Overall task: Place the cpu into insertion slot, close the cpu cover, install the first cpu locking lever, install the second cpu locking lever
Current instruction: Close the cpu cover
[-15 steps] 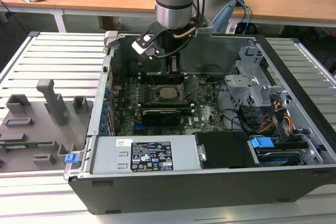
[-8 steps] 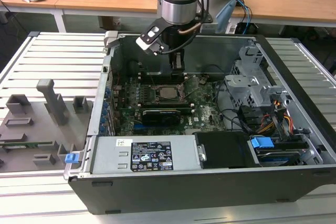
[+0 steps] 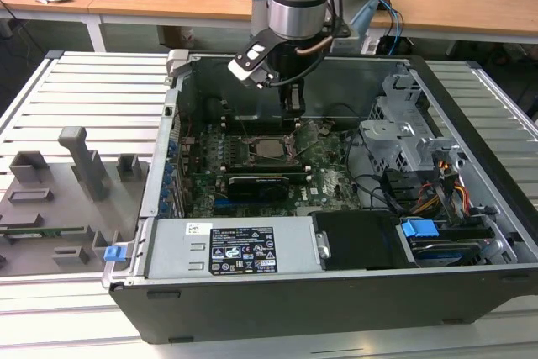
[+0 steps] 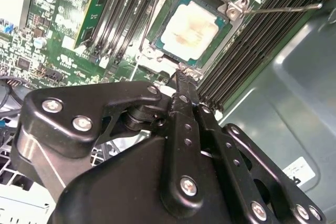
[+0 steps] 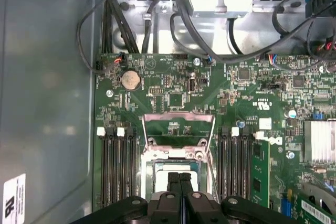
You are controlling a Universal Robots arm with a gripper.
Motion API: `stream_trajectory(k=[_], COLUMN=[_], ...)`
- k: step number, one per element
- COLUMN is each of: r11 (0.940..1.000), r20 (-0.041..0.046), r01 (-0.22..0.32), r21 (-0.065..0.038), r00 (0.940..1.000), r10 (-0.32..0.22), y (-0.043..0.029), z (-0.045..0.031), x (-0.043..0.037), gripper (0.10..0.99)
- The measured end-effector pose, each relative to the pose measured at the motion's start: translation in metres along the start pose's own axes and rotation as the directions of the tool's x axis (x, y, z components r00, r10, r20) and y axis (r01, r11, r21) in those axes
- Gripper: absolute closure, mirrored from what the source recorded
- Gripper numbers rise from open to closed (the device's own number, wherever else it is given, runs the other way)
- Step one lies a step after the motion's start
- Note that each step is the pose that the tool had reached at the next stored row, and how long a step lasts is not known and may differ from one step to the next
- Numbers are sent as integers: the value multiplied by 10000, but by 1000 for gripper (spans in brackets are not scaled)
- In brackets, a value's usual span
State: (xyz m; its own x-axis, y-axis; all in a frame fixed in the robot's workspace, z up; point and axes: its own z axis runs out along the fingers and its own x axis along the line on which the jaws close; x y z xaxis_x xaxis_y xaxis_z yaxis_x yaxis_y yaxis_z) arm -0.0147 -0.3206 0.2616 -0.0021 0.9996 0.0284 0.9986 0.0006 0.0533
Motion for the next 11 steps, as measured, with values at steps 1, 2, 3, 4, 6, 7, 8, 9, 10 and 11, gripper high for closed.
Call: stream_trajectory(k=[1, 2, 3, 4, 6, 7, 8, 9, 10, 11], r11=[10000, 10000, 10000, 10000, 10000, 10000, 10000, 10000, 10000, 10000], r20=[0, 0, 0, 0, 0, 1, 0, 0, 0, 0], r01=[0, -1, 0, 0, -1, 0, 1, 0, 0, 0], r21=[0, 1, 1, 1, 1, 1, 1, 1, 1, 1], r00=[10000, 10000, 10000, 10000, 10000, 10000, 10000, 10000, 10000, 10000], r10=[0, 1, 0, 0, 1, 0, -1, 0, 0, 0], y=[10, 24, 34, 45, 59, 66, 78, 85, 91, 101], z=[1, 1, 2, 2, 3, 3, 4, 5, 5, 5], x=[0, 0, 0, 1, 1, 1, 2, 2, 2, 2], gripper=[980, 980, 980, 980, 980, 980, 980, 980, 980, 980])
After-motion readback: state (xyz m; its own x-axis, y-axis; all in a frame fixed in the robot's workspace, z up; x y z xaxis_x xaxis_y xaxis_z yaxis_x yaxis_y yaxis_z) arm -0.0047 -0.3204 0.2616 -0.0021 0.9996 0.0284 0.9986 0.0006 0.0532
